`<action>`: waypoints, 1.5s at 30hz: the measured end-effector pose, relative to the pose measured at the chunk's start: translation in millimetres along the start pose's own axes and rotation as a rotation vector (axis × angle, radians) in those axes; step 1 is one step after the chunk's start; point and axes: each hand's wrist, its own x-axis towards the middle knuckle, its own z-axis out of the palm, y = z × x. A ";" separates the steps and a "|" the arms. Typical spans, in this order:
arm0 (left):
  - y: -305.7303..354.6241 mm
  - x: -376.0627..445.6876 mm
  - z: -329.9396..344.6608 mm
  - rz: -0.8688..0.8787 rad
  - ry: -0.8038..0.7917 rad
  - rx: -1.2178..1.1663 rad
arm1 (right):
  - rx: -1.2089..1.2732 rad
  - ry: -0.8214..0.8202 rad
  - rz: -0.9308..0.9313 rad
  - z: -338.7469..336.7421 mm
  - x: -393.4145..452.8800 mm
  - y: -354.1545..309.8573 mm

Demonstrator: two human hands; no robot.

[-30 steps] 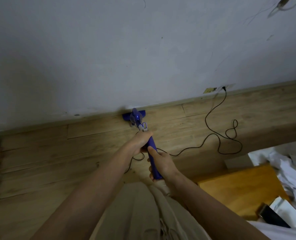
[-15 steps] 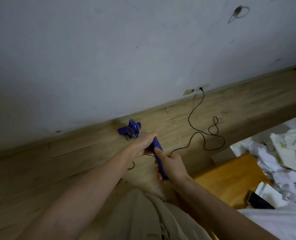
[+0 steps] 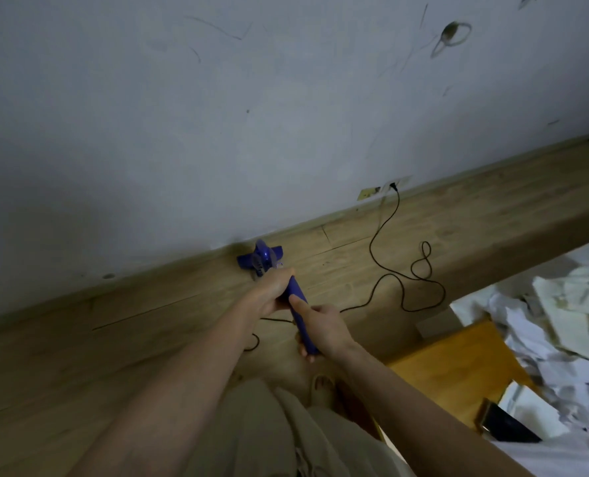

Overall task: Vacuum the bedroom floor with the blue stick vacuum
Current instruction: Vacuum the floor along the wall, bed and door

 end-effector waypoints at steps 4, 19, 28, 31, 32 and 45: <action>3.8 14.4 16.5 -0.002 0.035 -0.063 | -0.091 -0.049 -0.005 -22.7 12.3 -5.3; 31.2 32.3 42.4 -0.066 0.004 -0.132 | -0.082 -0.130 0.012 -70.6 25.0 -34.7; 43.1 40.0 36.1 -0.024 0.078 -0.168 | -0.166 -0.117 -0.066 -53.4 55.9 -37.1; 51.5 37.1 23.2 -0.030 0.061 -0.164 | -0.132 -0.124 -0.066 -43.2 59.8 -44.9; 53.4 36.3 19.9 -0.029 0.061 -0.154 | -0.129 -0.125 -0.062 -39.7 61.1 -46.4; 53.5 37.9 46.2 0.026 0.036 -0.079 | -0.178 -0.068 -0.074 -68.7 42.7 -46.4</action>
